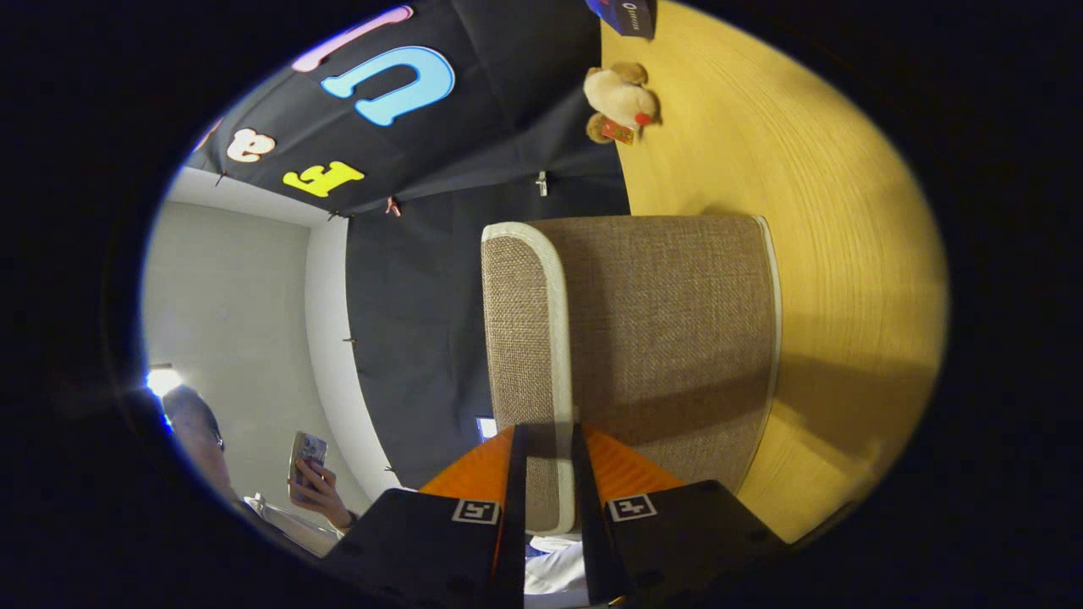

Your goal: Open the storage box then place both shoes into the box .Put the left shoe in first, then the right shoe, with the right side of both shoes facing outward in a uniform manner.

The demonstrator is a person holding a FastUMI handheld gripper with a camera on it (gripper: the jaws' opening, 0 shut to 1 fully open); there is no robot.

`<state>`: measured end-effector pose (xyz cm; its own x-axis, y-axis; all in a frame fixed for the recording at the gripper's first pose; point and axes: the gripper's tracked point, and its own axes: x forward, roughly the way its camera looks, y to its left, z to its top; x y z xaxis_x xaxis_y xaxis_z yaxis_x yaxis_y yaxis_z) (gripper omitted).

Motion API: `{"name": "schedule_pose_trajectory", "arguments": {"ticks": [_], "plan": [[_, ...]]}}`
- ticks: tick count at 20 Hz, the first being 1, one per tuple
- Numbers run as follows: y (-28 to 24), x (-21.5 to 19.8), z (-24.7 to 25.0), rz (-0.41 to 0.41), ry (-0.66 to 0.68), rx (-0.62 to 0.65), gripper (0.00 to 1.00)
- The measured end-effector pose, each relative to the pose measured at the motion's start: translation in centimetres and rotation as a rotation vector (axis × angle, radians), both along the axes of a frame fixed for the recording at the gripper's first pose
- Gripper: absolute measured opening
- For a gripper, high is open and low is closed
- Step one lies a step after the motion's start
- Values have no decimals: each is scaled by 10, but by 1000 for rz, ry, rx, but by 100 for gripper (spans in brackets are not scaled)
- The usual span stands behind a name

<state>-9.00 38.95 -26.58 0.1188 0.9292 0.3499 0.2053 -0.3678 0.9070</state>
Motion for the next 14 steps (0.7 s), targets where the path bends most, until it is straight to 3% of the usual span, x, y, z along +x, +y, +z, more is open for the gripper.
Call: {"name": "schedule_pose_trajectory", "arguments": {"ticks": [2,3,14], "plan": [[2,-7,6,-21,-48,-12,8],[-1,-10,15,-18,-60,3,5],[-7,10,104,-142,-154,-62,5]]}}
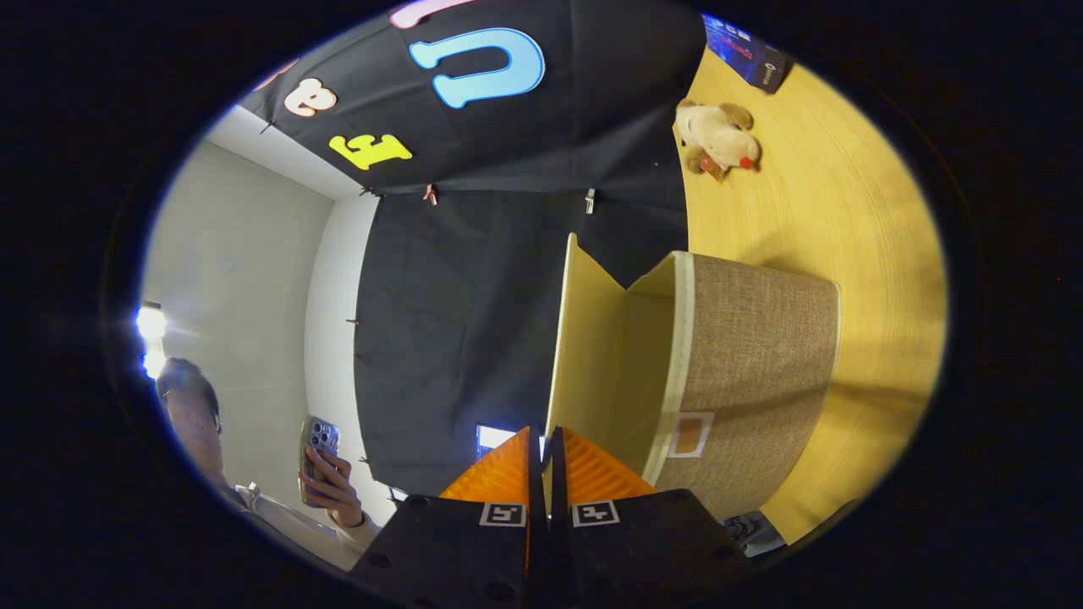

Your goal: Open the storage box then place both shoes into the box .Put the left shoe in first, then the right shoe, with the right side of both shoes facing outward in a uniform manner.

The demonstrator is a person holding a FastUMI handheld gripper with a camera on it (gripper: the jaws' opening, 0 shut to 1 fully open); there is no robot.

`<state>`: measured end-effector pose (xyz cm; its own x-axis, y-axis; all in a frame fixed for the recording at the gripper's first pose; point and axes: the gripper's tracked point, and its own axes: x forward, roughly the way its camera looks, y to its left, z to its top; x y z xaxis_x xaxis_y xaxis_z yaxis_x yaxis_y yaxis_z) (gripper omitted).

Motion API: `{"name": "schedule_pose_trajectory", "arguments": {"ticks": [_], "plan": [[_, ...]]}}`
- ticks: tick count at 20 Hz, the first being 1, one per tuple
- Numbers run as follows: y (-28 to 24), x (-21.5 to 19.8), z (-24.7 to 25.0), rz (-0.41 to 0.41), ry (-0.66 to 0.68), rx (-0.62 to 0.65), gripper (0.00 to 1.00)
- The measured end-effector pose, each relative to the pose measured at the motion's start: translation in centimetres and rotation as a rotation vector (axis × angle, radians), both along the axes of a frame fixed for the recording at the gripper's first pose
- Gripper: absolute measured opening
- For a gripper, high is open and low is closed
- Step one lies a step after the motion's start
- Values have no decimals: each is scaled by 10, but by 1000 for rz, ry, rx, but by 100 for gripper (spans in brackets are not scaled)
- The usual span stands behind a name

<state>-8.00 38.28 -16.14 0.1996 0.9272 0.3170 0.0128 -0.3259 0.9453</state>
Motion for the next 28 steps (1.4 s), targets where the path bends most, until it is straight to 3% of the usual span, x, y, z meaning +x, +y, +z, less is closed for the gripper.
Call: {"name": "schedule_pose_trajectory", "arguments": {"ticks": [6,10,23,25,28], "plan": [[23,10,67,-63,-92,-63,5],[60,12,105,-52,-149,-115,5],[177,5,148,-11,-271,-272,7],[192,1,141,0,-307,-319,14],[207,-7,137,6,-334,-357,49]]}}
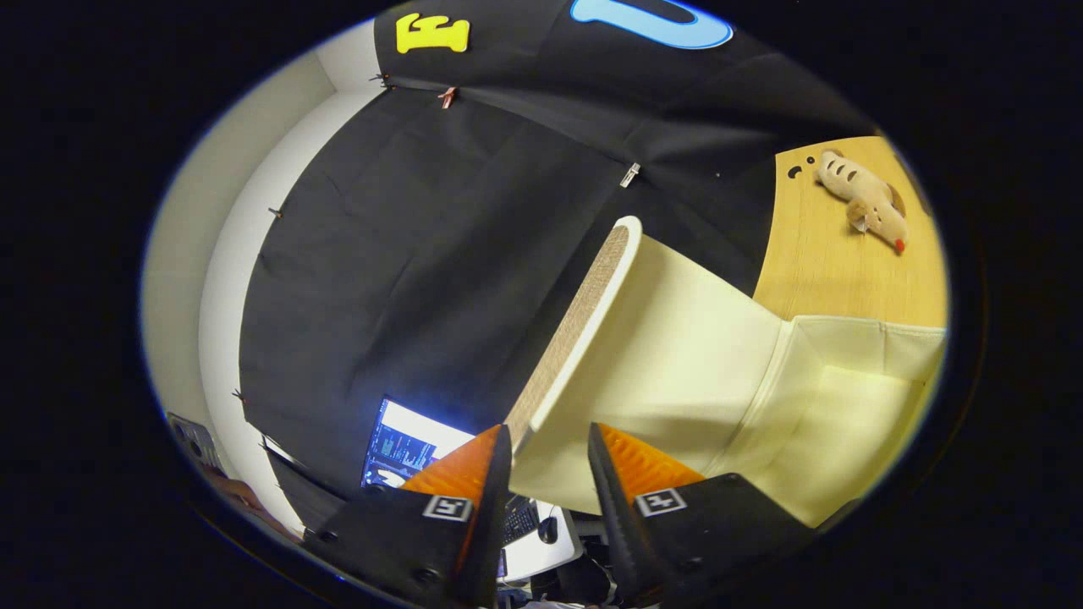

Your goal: Open the storage box then place both shoes into the box .Put the left shoe in first, then the right shoe, with the right side of both shoes facing outward in a uniform manner.

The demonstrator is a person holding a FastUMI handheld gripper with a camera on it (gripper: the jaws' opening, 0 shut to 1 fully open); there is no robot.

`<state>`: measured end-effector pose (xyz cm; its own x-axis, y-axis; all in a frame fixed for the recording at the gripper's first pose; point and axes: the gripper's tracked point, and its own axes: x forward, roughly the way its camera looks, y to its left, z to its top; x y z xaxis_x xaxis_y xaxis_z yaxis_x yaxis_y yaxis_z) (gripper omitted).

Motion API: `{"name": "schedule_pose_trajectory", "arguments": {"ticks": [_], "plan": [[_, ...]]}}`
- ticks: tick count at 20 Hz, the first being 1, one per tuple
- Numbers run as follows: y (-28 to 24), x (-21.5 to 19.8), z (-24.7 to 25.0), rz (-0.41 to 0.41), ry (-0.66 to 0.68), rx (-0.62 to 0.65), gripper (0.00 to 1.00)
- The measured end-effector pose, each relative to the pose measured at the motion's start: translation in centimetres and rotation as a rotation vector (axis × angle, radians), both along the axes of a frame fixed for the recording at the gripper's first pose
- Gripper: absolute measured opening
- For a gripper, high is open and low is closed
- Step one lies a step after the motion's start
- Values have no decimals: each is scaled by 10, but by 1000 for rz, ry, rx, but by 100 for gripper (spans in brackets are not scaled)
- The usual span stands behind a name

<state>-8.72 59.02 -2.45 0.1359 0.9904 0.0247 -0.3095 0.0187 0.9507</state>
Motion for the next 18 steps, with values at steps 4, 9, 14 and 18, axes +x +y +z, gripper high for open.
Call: {"name": "schedule_pose_trajectory", "arguments": {"ticks": [4,9,14,18], "plan": [[-9,9,-11,-57,-47,-61,96],[-55,32,-16,-171,-107,-104,96],[-124,35,-30,-278,-211,-198,96],[-195,41,-46,-387,-272,-309,96]]}}
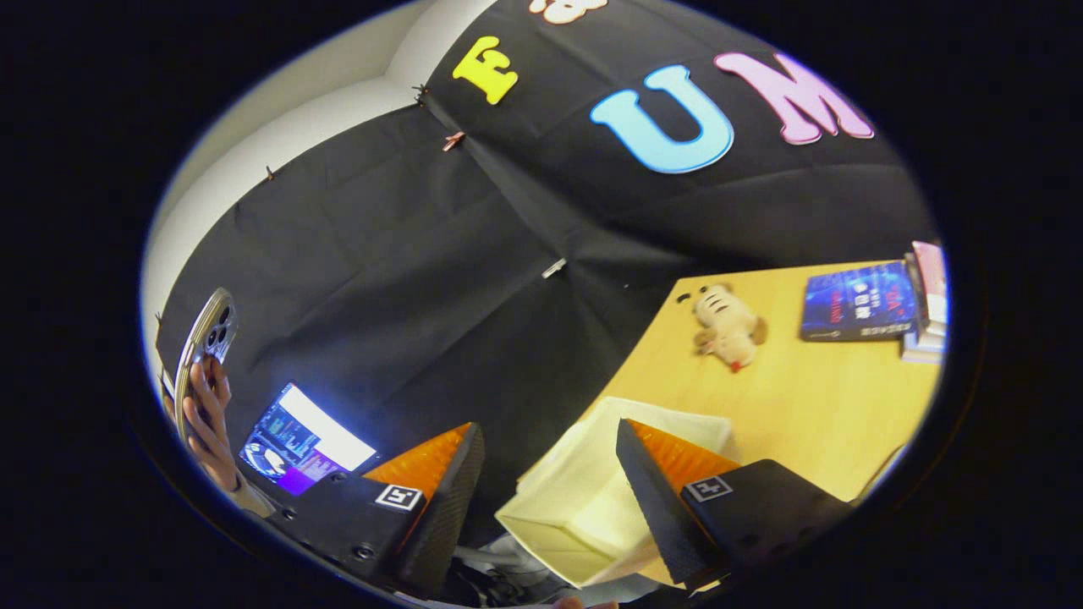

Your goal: Open the storage box then place both shoes into the box .Put the left shoe in first, then the right shoe, with the right side of both shoes facing outward in a uniform manner.

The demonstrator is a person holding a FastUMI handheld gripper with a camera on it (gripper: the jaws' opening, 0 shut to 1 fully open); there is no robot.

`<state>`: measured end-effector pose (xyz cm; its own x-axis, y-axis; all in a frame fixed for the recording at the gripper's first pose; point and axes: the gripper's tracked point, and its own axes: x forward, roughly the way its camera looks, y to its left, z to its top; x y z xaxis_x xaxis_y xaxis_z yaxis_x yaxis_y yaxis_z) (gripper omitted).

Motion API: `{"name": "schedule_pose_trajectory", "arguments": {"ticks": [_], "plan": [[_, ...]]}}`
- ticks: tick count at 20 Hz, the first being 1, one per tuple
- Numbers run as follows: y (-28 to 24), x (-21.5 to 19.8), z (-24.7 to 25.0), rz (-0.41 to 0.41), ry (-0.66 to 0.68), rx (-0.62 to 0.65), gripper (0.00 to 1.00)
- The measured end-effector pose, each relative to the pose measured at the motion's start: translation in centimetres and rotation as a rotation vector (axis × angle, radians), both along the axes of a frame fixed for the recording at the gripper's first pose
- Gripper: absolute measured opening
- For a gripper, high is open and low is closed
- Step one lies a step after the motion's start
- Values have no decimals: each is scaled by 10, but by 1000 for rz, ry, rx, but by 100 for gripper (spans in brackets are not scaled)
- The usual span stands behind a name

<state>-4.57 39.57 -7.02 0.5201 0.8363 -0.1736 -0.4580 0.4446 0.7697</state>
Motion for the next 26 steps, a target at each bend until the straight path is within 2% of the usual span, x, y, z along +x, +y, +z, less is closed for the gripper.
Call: {"name": "schedule_pose_trajectory", "arguments": {"ticks": [7,12,17,20,25,26], "plan": [[-129,9,-49,-215,-11,-204,96],[-195,-2,-83,-302,22,-340,97],[-261,-14,-148,-385,135,-514,98],[-283,-29,-194,-364,230,-610,99],[-287,-63,-278,-243,397,-711,95],[-286,-68,-293,-227,428,-716,92]]}}
